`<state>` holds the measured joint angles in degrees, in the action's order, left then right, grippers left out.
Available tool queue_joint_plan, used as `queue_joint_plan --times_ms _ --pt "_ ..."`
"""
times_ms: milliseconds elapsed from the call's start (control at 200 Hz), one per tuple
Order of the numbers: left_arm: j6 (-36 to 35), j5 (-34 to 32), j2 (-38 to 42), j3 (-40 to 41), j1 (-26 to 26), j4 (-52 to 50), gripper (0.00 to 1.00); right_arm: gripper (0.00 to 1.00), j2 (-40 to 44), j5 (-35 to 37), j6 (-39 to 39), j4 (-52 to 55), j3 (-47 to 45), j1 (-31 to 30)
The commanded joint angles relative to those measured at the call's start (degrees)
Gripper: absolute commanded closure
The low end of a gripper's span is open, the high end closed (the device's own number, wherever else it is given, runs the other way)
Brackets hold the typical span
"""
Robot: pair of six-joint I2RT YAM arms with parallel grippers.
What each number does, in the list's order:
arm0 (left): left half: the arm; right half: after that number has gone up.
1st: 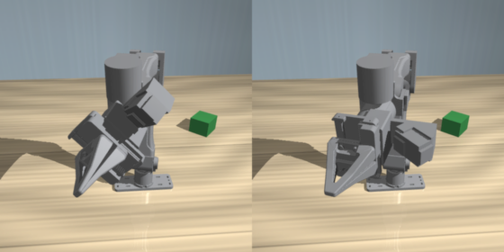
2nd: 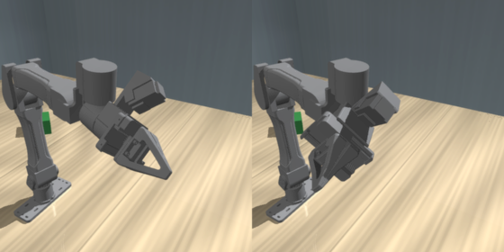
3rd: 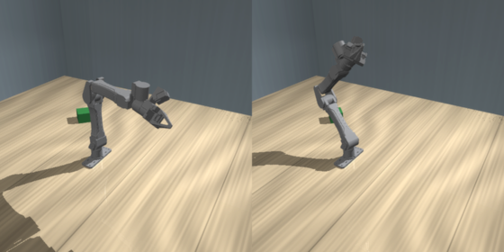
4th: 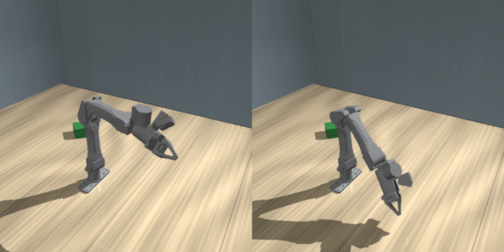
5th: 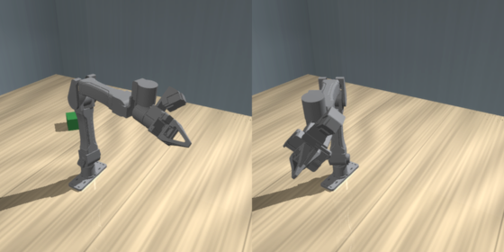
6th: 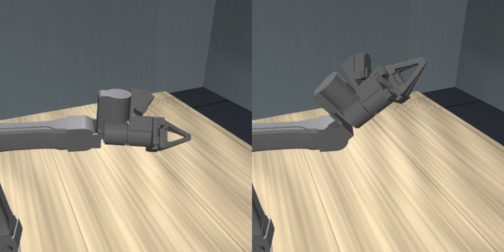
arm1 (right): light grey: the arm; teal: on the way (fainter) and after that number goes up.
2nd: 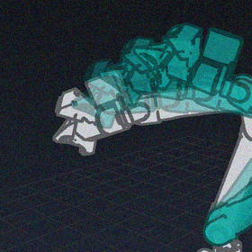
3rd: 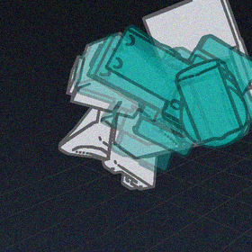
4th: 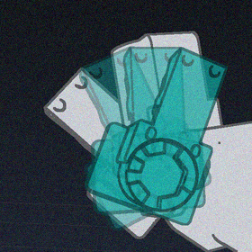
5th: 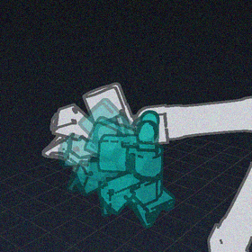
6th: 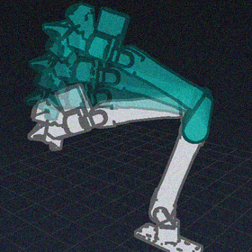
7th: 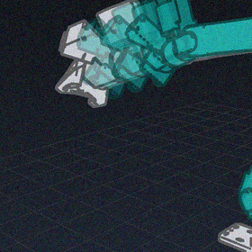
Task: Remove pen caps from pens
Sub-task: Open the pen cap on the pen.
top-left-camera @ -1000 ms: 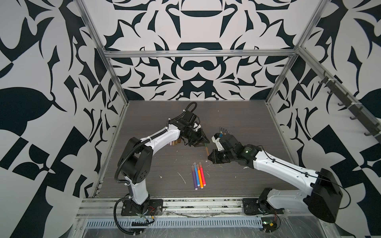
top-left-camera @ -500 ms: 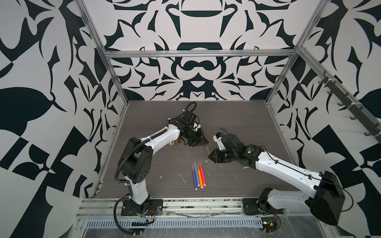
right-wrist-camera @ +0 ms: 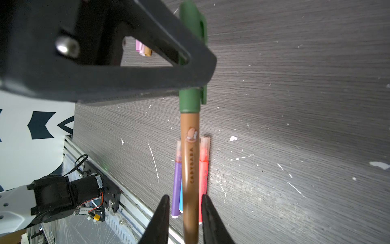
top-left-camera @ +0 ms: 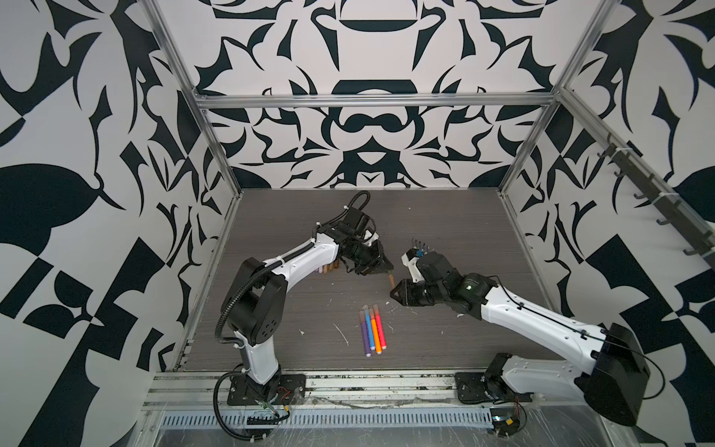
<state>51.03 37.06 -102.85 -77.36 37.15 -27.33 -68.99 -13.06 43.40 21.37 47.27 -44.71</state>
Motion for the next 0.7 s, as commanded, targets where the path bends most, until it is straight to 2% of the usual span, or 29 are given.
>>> queue_joint_plan --times_ms 0,105,205,450,695 --pt "0.3 1.2 -0.5 -1.9 0.2 0.4 1.00 0.74 -0.1 0.5 0.2 -1.8 -0.2 0.2" --pt "0.3 1.4 -0.6 -2.1 0.2 0.5 1.00 0.83 -0.2 0.4 0.1 -2.0 -0.2 0.3" --pt "0.0 1.4 -0.8 -2.1 0.2 0.5 1.00 1.00 -0.2 0.1 -0.2 -2.0 -0.3 0.3" --pt "-3.6 -0.7 -3.6 -7.2 -1.6 -3.1 1.00 1.00 1.3 -0.3 0.4 -1.6 -2.3 0.3" --pt "-8.2 -3.2 -9.9 -18.9 -8.6 -8.6 1.00 1.00 6.4 -0.2 5.7 -4.8 -9.0 -0.8"
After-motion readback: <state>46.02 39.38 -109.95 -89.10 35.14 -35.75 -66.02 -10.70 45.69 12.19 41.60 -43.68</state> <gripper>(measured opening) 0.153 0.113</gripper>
